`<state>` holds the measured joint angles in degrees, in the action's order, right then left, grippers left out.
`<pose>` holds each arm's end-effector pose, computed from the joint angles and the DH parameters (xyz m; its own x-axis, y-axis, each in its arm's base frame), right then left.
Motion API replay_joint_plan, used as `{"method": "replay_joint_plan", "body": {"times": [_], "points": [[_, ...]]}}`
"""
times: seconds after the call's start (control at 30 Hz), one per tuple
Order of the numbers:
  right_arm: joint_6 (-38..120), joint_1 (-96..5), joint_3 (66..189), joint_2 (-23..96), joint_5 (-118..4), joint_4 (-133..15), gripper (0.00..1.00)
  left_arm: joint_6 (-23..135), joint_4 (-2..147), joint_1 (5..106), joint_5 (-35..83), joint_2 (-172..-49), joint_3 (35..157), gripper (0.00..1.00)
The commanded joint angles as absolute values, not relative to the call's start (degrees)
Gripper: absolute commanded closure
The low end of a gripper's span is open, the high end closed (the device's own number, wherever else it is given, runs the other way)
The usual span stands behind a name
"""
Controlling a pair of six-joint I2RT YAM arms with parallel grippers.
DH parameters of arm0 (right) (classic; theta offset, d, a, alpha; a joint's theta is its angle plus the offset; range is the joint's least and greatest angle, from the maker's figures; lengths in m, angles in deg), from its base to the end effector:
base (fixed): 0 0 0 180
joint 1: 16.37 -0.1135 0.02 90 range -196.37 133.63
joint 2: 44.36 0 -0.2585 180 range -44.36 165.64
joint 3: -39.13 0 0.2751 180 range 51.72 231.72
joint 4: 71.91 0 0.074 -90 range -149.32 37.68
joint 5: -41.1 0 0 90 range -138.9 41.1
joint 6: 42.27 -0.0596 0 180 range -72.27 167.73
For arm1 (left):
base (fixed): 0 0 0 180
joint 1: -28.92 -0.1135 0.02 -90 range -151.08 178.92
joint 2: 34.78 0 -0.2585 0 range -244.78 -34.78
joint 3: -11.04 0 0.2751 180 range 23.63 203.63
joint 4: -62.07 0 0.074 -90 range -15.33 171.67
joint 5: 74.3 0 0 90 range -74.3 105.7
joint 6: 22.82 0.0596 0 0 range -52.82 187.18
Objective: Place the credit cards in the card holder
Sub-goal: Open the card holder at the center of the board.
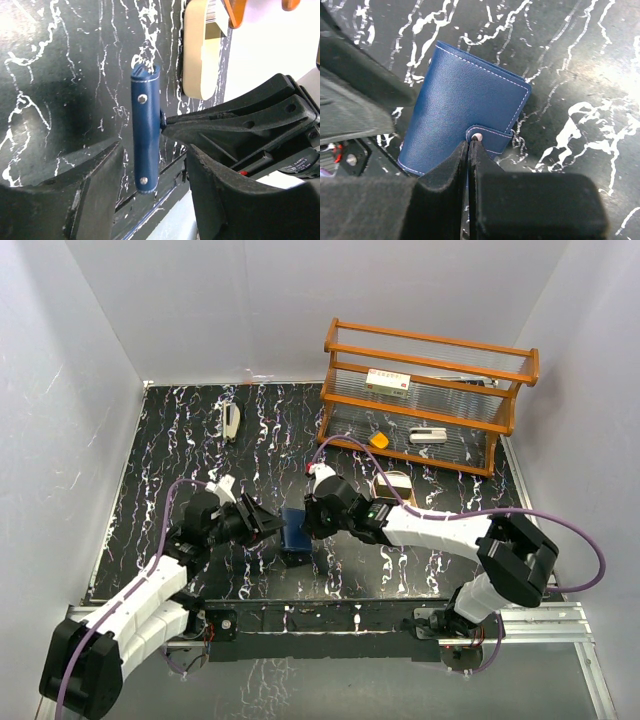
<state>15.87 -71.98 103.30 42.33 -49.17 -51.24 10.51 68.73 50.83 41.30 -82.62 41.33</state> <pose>0.2012 0.2944 0.1748 -0.7649 -0.1831 -0.6175 -0.4985 0.7754 0.3876 0.1994 -0.1080 0.1698 -0.7957 -0.4921 -0.3531 0.0679 0.5068 -0.8594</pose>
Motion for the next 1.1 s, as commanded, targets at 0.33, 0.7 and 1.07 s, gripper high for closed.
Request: {"method": "replay_joint_plan", "body": {"times": [0.33,0.7,1.07], "points": [[12.2,-71.8,103.3,40.2,-55.1,-59.9,1.00,7.7,61.1,50.9,45.8,-87.1,40.4,0.76],[11.8,-71.9,103.1,40.8,-53.4,-58.7,1.00,8.7,63.1,50.9,45.0,-86.6,40.2,1.00],[11.2,-71.9,101.6,38.3,-45.5,-54.0,1.00,10.6,66.3,50.9,43.7,-85.9,40.1,1.00]]}}
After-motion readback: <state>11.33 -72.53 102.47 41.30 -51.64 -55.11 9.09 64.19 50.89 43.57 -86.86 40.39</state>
